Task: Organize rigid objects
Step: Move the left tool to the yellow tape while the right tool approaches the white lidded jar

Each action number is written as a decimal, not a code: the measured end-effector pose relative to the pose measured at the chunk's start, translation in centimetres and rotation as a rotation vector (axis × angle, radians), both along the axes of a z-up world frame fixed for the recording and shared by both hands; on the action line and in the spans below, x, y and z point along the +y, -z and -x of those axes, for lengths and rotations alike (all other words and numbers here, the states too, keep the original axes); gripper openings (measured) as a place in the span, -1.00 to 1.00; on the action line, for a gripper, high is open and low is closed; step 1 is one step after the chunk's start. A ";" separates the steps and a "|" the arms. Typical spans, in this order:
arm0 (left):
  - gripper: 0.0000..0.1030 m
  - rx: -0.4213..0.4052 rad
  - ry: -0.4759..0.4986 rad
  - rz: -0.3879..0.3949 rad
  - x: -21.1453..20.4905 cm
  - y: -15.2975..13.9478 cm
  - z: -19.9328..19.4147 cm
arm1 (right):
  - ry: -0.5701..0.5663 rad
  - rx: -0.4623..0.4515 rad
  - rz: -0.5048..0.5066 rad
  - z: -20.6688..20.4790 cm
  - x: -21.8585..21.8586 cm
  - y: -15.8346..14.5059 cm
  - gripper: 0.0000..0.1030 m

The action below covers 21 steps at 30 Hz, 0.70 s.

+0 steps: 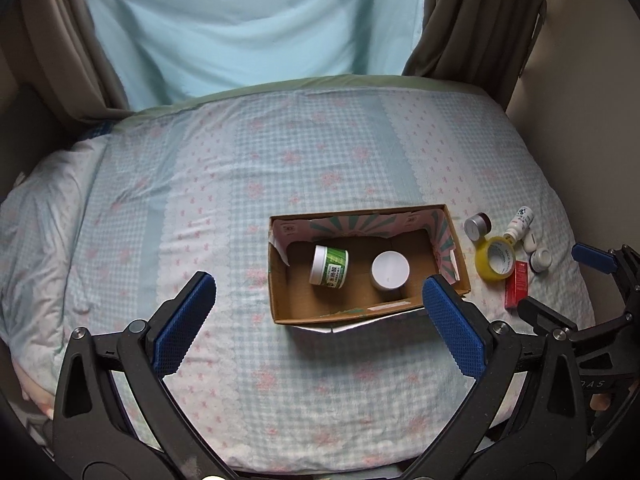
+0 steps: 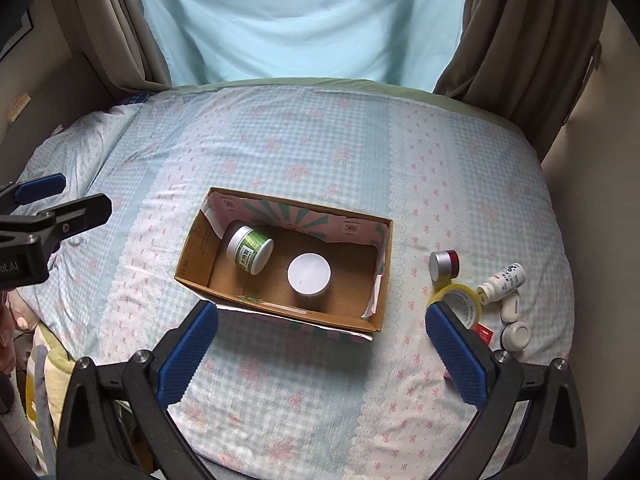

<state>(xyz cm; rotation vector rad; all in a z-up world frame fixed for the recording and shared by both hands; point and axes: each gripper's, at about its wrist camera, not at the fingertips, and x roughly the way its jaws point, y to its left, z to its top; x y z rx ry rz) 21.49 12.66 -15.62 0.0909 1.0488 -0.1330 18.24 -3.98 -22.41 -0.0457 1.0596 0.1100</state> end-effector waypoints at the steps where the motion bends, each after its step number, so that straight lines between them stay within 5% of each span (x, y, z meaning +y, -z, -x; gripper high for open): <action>1: 1.00 -0.008 -0.002 0.004 -0.8 -0.4 0.7 | 0.006 -0.012 -0.001 0.7 -0.8 -0.6 1.00; 13: 1.00 -0.060 -0.018 0.044 -14.5 0.2 6.6 | 0.106 -0.112 0.043 6.7 -16.4 -3.6 1.00; 21: 1.00 -0.048 0.038 0.017 -23.1 5.5 6.9 | 0.186 -0.107 0.062 7.7 -25.3 0.3 1.00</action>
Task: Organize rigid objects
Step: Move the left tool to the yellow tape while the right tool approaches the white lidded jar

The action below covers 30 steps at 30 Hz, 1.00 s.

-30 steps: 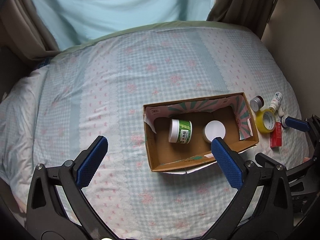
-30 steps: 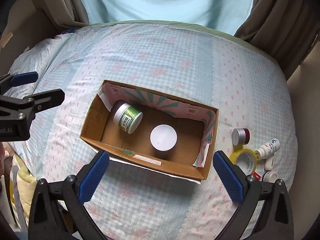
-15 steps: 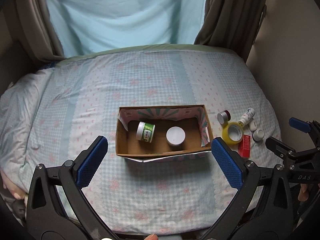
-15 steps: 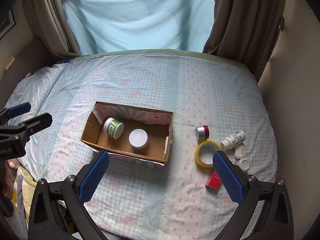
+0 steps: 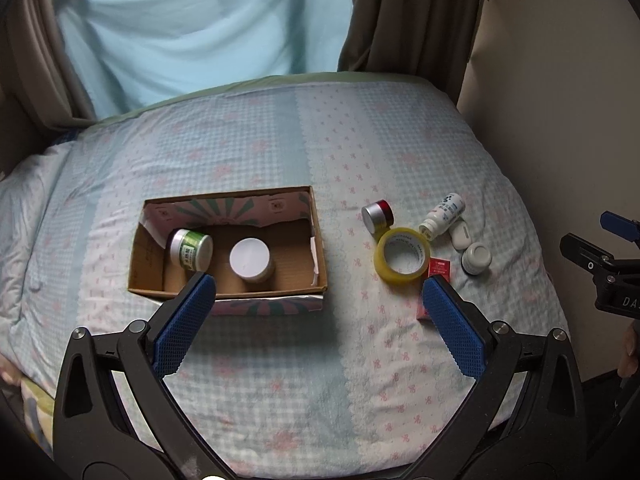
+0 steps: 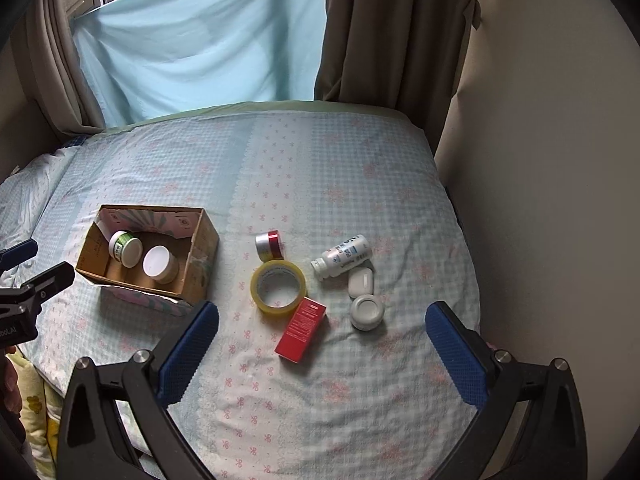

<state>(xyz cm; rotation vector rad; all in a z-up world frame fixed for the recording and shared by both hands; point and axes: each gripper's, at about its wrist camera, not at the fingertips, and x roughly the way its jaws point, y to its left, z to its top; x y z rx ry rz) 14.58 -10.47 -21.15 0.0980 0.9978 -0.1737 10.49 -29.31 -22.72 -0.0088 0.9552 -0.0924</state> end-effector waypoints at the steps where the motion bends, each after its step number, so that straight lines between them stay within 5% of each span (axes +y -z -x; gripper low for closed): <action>1: 1.00 0.005 0.013 -0.008 -0.9 1.1 -0.2 | 0.012 0.000 0.005 -0.1 -0.7 0.9 1.00; 15: 0.99 0.035 0.223 -0.007 -9.4 21.3 -2.4 | 0.163 -0.038 -0.033 -2.2 -7.3 17.4 1.00; 30: 0.99 0.125 0.257 0.094 -11.4 28.0 -8.0 | 0.120 -0.056 -0.016 -4.7 -8.2 24.3 0.99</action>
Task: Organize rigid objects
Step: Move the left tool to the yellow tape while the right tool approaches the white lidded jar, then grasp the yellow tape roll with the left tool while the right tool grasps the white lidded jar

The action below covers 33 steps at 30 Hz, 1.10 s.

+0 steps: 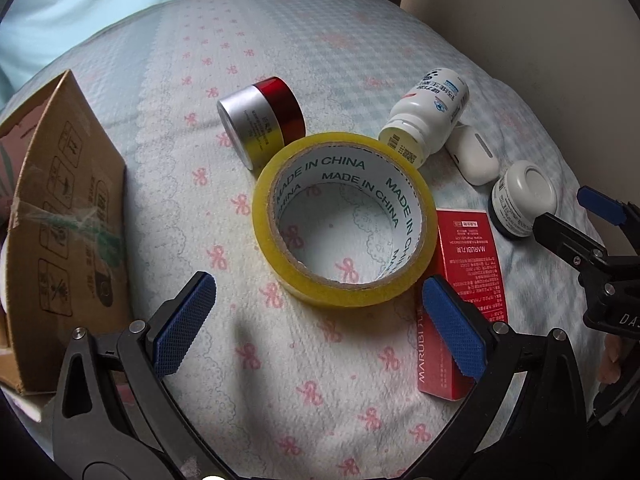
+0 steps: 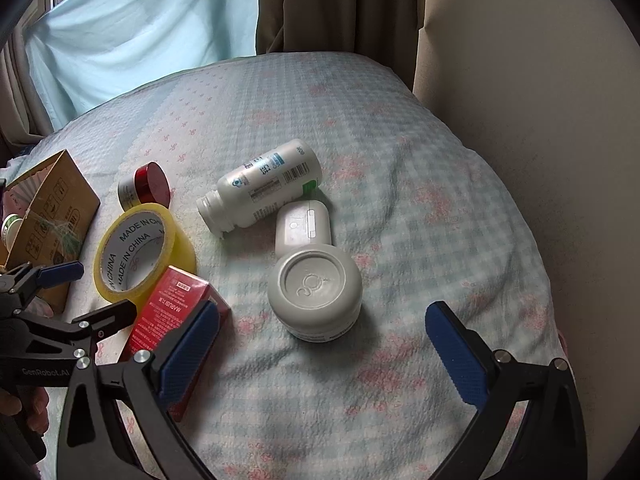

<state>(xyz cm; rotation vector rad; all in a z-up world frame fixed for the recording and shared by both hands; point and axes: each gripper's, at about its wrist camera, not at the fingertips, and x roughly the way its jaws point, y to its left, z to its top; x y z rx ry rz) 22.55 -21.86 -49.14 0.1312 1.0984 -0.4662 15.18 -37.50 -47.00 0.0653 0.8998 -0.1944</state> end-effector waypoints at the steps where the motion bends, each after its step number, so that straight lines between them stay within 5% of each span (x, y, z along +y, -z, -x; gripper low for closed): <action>1: 0.99 0.003 0.011 0.001 -0.1 0.2 -0.1 | 0.000 0.003 0.001 -0.1 0.0 0.2 0.99; 11: 1.00 -0.008 0.116 0.039 -0.9 1.1 -1.9 | -0.012 0.029 -0.020 -1.7 -0.4 1.8 0.88; 17: 1.00 0.001 0.163 0.061 -1.9 1.4 -3.5 | -0.011 0.062 -0.041 -3.0 -0.7 2.8 0.49; 22: 1.00 0.010 0.186 0.053 -2.7 1.5 -4.2 | -0.009 0.075 -0.029 -3.6 -0.5 2.9 0.39; 26: 0.94 0.004 0.208 0.046 -3.0 1.4 -4.2 | 0.004 0.107 -0.011 -4.3 -0.4 3.3 0.03; 33: 0.93 0.007 0.204 0.036 -3.2 1.2 -4.2 | 0.020 0.111 -0.004 -4.4 -0.3 3.3 0.03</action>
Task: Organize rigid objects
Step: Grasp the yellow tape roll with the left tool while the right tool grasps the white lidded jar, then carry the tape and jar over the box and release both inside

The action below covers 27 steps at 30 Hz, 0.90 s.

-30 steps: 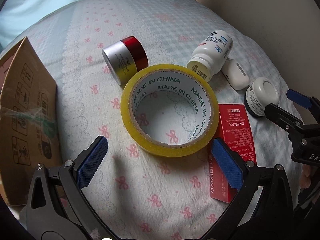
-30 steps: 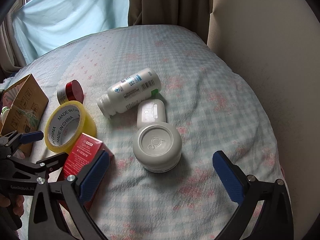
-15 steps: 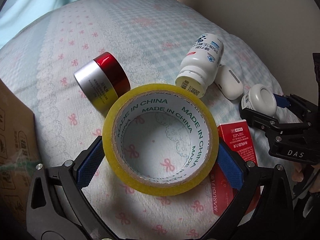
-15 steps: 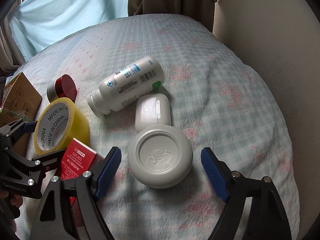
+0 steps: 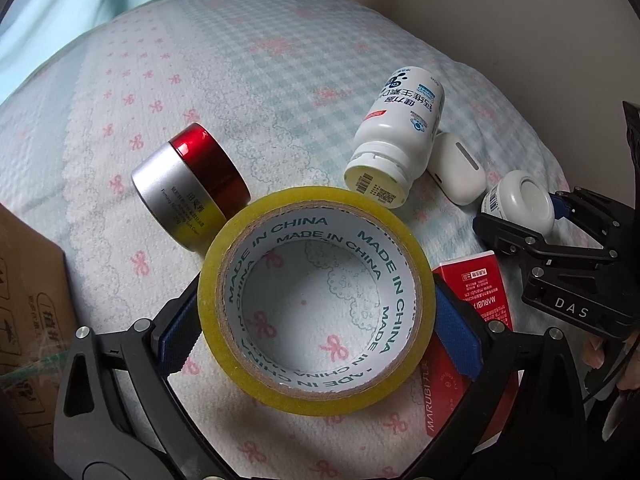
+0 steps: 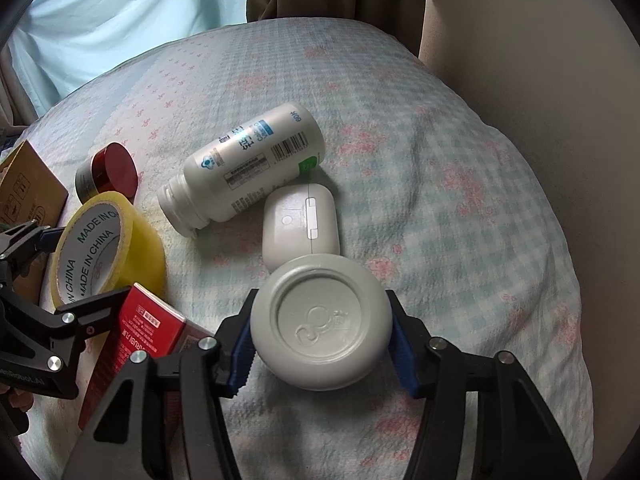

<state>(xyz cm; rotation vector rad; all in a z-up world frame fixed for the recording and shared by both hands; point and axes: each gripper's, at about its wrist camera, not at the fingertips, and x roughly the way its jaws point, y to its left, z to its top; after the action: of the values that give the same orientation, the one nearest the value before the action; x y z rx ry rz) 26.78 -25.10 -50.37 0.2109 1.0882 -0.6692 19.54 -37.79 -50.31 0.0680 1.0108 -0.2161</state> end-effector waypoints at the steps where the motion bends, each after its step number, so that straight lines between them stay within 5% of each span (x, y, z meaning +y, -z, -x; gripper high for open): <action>1: 0.92 0.000 -0.001 -0.002 0.0 0.0 0.0 | 0.000 0.001 0.002 0.0 0.0 0.0 0.03; 13: 0.92 -0.014 -0.038 0.013 1.4 -4.0 1.0 | 0.022 -0.015 -0.015 1.2 0.0 -2.7 0.03; 27: 0.92 -0.085 -0.227 0.101 7.9 -22.0 5.3 | 0.009 -0.105 -0.029 4.6 2.3 -18.0 0.03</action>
<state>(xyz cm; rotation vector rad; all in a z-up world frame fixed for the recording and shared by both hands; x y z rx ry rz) 21.50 -17.20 -28.40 0.0277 0.9766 -0.5048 14.90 -35.49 -32.29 0.1086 0.9096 -0.2038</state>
